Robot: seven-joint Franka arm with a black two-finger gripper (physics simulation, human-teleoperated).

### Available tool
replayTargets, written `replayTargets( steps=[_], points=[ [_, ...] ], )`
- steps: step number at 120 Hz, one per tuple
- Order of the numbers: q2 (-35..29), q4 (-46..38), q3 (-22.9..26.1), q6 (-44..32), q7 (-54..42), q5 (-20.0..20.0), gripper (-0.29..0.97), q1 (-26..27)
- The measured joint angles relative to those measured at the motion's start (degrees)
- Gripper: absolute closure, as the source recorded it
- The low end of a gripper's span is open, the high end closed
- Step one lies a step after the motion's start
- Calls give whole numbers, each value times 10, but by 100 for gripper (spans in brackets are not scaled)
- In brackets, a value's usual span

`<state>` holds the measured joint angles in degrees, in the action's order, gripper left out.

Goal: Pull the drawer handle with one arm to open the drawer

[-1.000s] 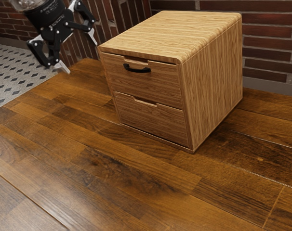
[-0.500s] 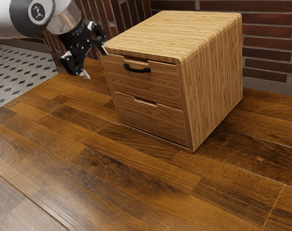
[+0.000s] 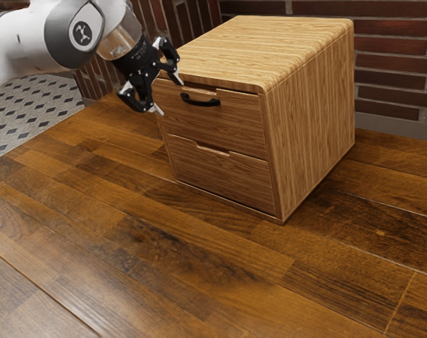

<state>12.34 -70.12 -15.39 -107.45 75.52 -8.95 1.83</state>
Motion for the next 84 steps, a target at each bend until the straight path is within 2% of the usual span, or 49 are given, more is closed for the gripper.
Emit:
replayTargets(
  steps=[28,84],
  points=[
    [11,-20,-2,-31,-17,-37,27,1],
    [23,-21,-1,-61,-44,-46,46,3]
  ],
)
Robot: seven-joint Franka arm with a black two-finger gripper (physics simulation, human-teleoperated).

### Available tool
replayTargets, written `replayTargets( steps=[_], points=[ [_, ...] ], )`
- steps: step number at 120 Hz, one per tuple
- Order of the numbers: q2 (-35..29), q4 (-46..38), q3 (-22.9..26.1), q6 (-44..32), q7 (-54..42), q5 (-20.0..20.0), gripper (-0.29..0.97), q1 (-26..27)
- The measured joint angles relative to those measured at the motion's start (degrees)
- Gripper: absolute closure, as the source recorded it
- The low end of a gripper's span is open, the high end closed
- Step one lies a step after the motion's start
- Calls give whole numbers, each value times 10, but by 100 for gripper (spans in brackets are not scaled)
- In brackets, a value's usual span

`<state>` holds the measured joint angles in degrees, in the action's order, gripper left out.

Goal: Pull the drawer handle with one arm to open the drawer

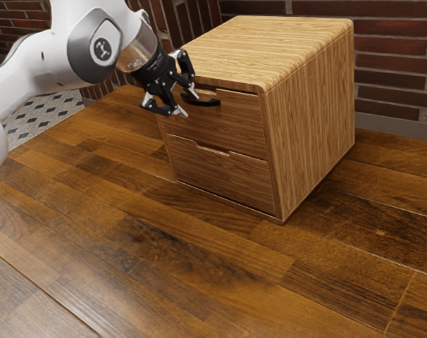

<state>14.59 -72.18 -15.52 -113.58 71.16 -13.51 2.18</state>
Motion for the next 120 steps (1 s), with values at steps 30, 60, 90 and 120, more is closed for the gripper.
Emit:
replayTargets(
  steps=[30,60,90,120],
  points=[
    [0,-1,2,-5,-9,-6,52,2],
    [0,-3,2,-6,-16,-6,60,2],
    [-10,-21,3,-6,-20,-6,63,1],
    [-39,-52,4,-7,-23,-6,64,1]
  ],
)
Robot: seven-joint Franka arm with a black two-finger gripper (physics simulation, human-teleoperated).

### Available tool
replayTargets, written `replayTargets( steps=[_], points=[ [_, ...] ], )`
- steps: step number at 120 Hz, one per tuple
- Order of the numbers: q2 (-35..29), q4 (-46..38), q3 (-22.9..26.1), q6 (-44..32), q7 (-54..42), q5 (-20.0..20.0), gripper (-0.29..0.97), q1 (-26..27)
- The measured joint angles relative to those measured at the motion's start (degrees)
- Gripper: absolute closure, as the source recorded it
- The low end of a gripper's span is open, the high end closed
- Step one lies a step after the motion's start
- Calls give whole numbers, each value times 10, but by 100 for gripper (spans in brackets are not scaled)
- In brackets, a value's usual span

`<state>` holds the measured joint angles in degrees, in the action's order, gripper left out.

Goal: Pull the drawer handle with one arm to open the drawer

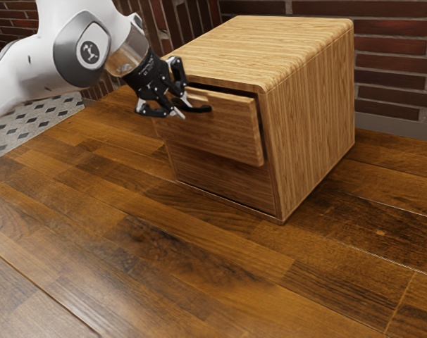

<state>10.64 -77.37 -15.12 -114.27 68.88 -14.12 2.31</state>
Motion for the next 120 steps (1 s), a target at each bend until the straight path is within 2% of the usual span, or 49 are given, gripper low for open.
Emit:
replayTargets(
  steps=[120],
  points=[
    [-135,-159,8,-27,-2,4,64,-9]
  ],
)
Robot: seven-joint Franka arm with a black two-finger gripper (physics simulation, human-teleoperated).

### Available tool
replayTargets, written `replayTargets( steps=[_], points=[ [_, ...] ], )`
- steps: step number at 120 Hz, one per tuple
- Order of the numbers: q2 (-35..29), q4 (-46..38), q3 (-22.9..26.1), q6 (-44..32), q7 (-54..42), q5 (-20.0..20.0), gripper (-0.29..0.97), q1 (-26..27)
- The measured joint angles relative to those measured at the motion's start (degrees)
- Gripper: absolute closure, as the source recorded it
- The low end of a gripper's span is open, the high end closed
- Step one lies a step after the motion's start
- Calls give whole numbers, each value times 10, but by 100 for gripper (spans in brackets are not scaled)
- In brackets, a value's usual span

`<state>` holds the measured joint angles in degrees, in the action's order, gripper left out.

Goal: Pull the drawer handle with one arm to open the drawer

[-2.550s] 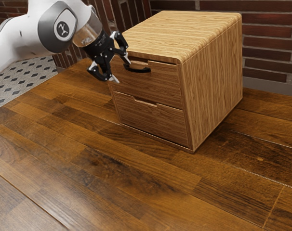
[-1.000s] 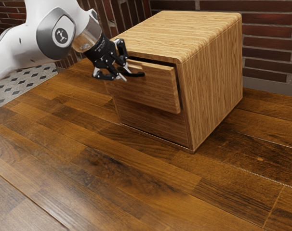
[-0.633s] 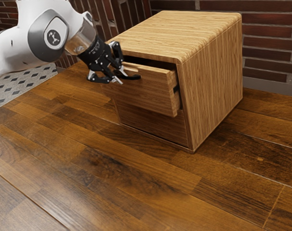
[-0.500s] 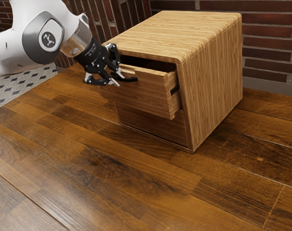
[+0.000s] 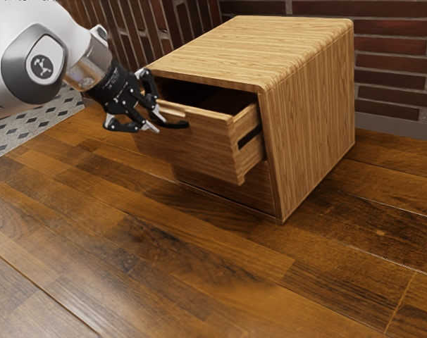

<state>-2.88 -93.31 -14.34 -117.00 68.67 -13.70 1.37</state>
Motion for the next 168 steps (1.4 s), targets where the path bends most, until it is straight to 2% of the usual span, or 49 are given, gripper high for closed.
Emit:
replayTargets(
  steps=[58,168],
  points=[
    [-57,-68,-1,-3,2,3,64,-9],
    [-175,-192,31,-3,4,3,64,-43]
  ],
)
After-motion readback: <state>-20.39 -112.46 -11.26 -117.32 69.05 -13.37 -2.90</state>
